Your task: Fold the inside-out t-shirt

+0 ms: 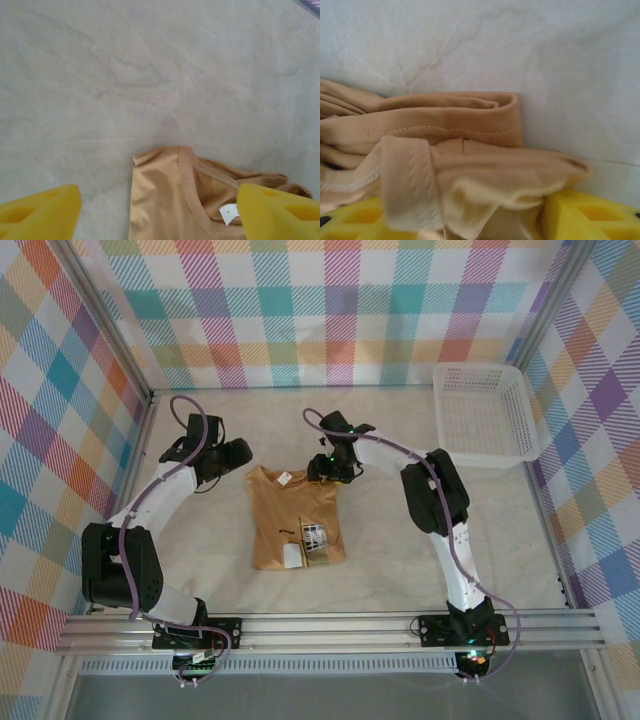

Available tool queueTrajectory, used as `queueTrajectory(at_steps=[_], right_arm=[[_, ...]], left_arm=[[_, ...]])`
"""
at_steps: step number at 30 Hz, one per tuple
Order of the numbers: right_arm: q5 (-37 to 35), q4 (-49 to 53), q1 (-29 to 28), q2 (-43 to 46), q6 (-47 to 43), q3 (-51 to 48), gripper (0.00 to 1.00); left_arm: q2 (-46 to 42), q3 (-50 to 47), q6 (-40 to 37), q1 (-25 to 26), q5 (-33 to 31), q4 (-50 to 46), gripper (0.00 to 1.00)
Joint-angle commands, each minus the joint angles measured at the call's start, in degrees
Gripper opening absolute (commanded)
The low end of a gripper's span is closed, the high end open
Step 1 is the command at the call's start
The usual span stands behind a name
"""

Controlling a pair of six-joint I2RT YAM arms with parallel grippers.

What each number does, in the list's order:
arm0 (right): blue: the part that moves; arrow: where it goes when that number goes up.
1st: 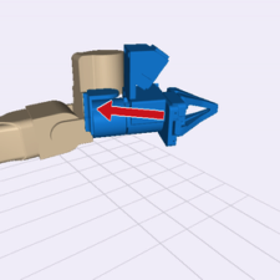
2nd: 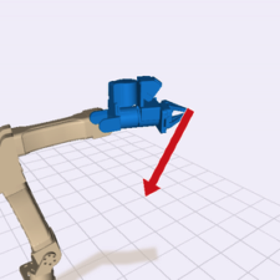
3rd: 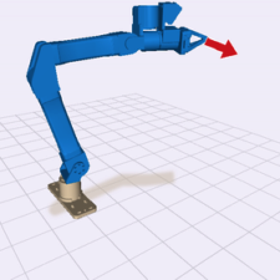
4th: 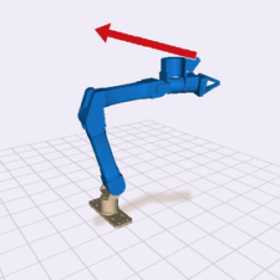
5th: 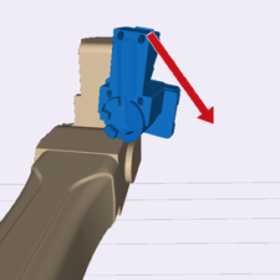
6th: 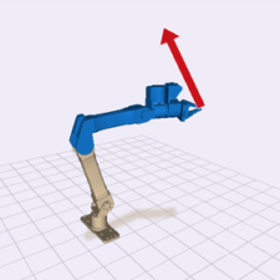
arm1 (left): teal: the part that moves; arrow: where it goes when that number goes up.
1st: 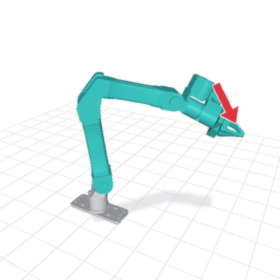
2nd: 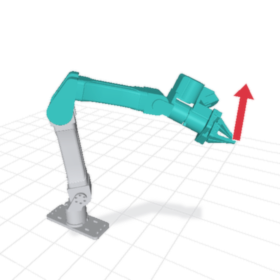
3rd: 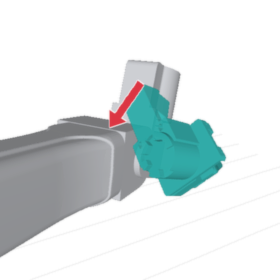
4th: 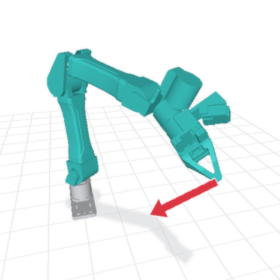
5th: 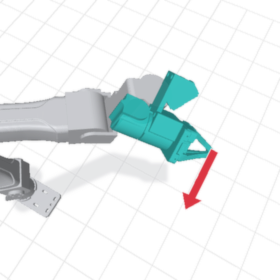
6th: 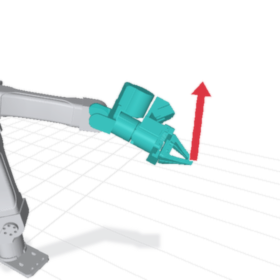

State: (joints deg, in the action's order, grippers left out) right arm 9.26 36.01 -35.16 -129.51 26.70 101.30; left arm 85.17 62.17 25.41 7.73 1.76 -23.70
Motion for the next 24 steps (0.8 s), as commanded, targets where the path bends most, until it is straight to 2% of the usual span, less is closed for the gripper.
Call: queueTrajectory(at_steps=[1, 3, 5, 10, 11, 13, 18, 24], right_arm=[[-1.11, 0.94, -1.37, -3.32, 2.54, 0.79, 0.59], [-2.14, 1.23, -1.36, -3.47, 2.70, 0.42, 0.56], [-2.57, 1.02, -1.41, -3.30, 2.57, -0.09, 0.49], [-1.42, 0.55, -1.32, -2.57, 1.65, -1.27, 0.10], [-1.26, -0.06, -1.32, -1.97, 1.60, -2.01, 0.08], [-1.19, -0.54, -1.23, -1.41, 1.44, -2.59, 0.08], [-0.56, -0.23, -1.08, -1.71, 1.20, -1.80, 0.08], [-0.64, -0.06, -0.62, -0.67, 1.34, -2.31, 0.07]], left_arm=[[2.60, -1.19, 0.27, 0.14, 4.95, -0.11, 0.68], [4.52, -1.00, 0.08, 0.10, 6.03, -0.70, 0.66], [5.64, -1.59, 0.04, 0.10, 6.51, -0.33, 0.67], [9.24, -2.38, 0.05, 0.18, 10.33, 2.01, 0.77], [9.93, -2.86, 0.01, 0.30, 11.68, 3.30, 0.79], [10.73, -4.17, 0.44, 0.37, 12.77, 5.82, 0.82], [12.39, -6.14, 2.44, 1.27, 15.76, 14.47, 0.80], [17.20, -3.95, 3.69, 4.76, 13.29, 16.07, 0.76]])
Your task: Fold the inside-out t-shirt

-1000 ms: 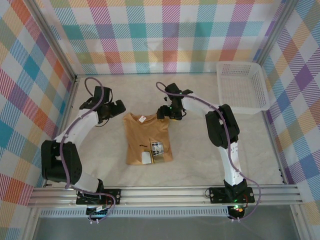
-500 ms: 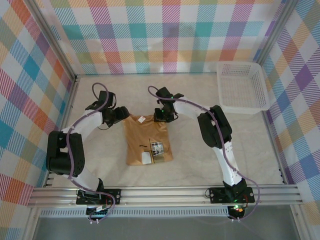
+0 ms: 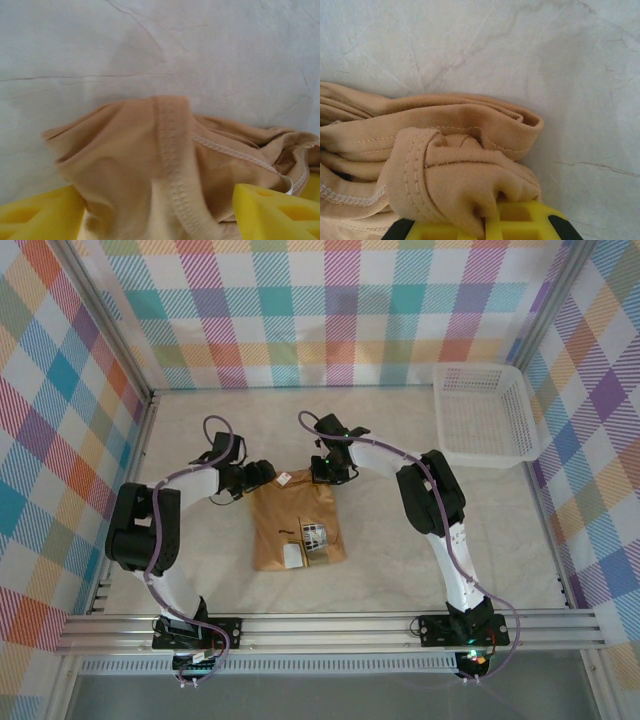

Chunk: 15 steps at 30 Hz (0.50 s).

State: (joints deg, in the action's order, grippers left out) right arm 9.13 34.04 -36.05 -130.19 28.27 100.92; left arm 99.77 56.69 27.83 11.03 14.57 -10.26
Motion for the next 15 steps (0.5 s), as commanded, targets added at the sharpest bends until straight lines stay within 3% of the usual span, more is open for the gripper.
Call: queueTrajectory(at_steps=[1, 6, 11, 14, 15], right_arm=[[-0.28, 1.82, 0.45, 0.39, -0.17, -2.20, 0.07], [-0.07, 1.47, 1.07, 2.08, -0.23, -3.28, 0.07], [0.60, 0.78, 1.50, 1.89, -0.32, -2.46, 0.01], [1.42, 0.53, 1.83, 2.56, -0.71, -1.71, 0.00], [1.42, 0.29, 1.91, 3.17, -0.92, -1.70, 0.00]], left_arm=[[3.86, 2.01, 1.42, 1.88, 0.15, 2.25, 0.75], [8.00, 2.59, 2.53, 2.77, -0.91, 1.82, 0.66], [8.71, 2.58, 3.70, 3.45, 1.28, 4.13, 0.19], [6.69, 2.22, 3.46, 3.91, 1.35, 4.62, 0.00], [5.55, 2.01, 3.35, 3.98, 1.13, 4.63, 0.00]])
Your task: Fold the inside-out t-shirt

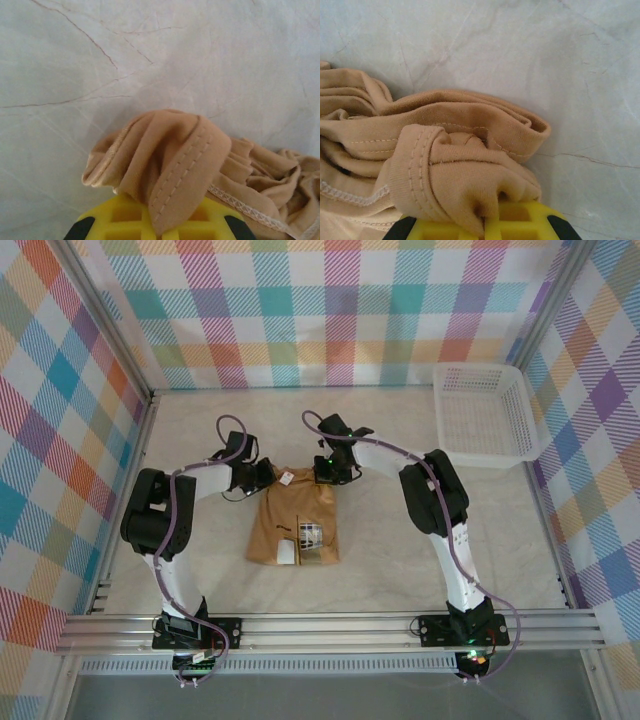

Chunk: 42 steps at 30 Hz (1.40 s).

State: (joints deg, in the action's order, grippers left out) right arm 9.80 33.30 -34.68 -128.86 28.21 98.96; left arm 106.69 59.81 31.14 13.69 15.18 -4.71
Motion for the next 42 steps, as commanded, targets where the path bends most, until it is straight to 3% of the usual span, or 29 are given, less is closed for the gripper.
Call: queueTrajectory(at_steps=[1, 11, 18, 21, 26, 28, 30, 33, 38, 42], right_arm=[[0.76, 0.79, 0.66, 2.67, -1.06, 0.11, 0.00], [0.44, 0.28, 1.36, 12.12, -1.75, -0.78, 0.00], [0.13, 1.10, 2.01, 13.72, -2.43, 2.74, 0.00], [-0.73, 3.79, 2.74, 12.02, -3.64, 9.45, 0.00], [-1.45, 13.40, 4.68, 5.55, -6.59, 33.36, 0.00], [-1.51, 16.93, 4.75, 3.90, -7.39, 41.39, 0.00], [-0.13, 17.59, 4.64, 4.52, -7.46, 42.66, 0.00], [2.39, 12.51, 3.82, 10.35, -6.82, 29.96, 0.00], [5.29, -8.98, 0.75, 23.01, -1.24, -8.57, 0.00], [6.71, -17.29, -1.30, 26.09, 2.88, -24.46, 0.00]], left_arm=[[-2.79, -1.33, -0.05, 1.33, 0.51, -0.98, 0.00], [-14.70, 2.94, -0.22, 1.69, -1.95, -10.00, 0.00], [-16.66, 6.92, -1.76, 1.70, -3.99, -14.42, 0.00], [-14.90, 13.56, -3.40, 1.69, -4.19, -17.07, 0.00], [-11.17, 32.78, -9.29, 1.69, -4.84, -22.09, 0.00], [-12.03, 35.78, -10.66, 1.73, -6.01, -21.13, 0.00], [-14.51, 34.22, -11.17, 1.69, -6.91, -18.43, 0.00], [-20.44, 23.56, -10.07, 2.18, -6.65, -11.80, 0.00], [-27.86, -3.74, -4.25, 4.28, -7.02, 2.26, 0.00], [-30.93, -18.36, -0.25, 5.77, -9.98, 6.89, 0.00]])
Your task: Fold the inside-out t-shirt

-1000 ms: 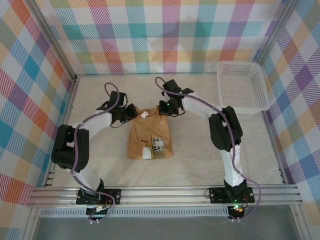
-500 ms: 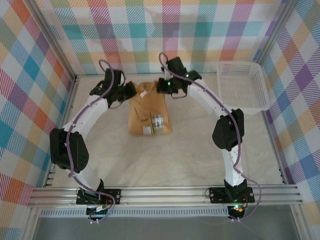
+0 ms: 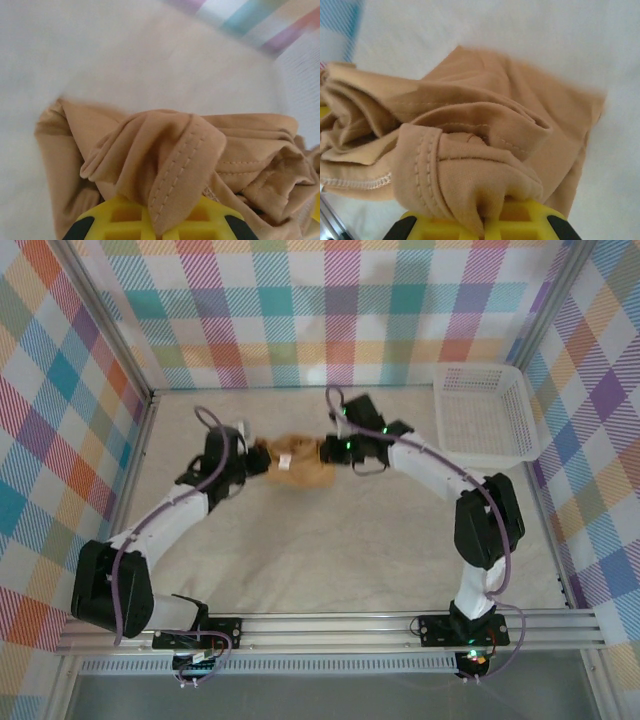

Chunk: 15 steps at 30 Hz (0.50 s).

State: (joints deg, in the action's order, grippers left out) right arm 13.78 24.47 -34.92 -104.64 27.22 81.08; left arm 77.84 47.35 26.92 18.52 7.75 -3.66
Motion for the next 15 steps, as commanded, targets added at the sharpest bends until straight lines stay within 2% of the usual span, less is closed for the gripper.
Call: queueTrajectory(at_steps=[1, 4, 7, 15], right_arm=[[2.66, -8.38, -1.35, 1.82, 3.88, -7.71, 0.00], [0.72, -7.19, -1.38, 1.43, 2.84, -7.77, 0.00], [-2.07, -3.50, -1.06, -0.67, 0.84, -3.29, 0.00], [-1.68, 3.91, 2.18, -18.13, -1.31, 13.23, 0.00]], left_arm=[[-2.50, -7.70, 4.50, 1.06, -2.79, 6.50, 0.00], [-1.83, -7.80, 4.10, 1.25, -3.11, 5.74, 0.00], [1.32, -3.65, 2.43, 1.30, -3.55, 2.53, 0.00], [17.52, 10.32, -1.25, 0.11, -9.55, -7.31, 0.00]])
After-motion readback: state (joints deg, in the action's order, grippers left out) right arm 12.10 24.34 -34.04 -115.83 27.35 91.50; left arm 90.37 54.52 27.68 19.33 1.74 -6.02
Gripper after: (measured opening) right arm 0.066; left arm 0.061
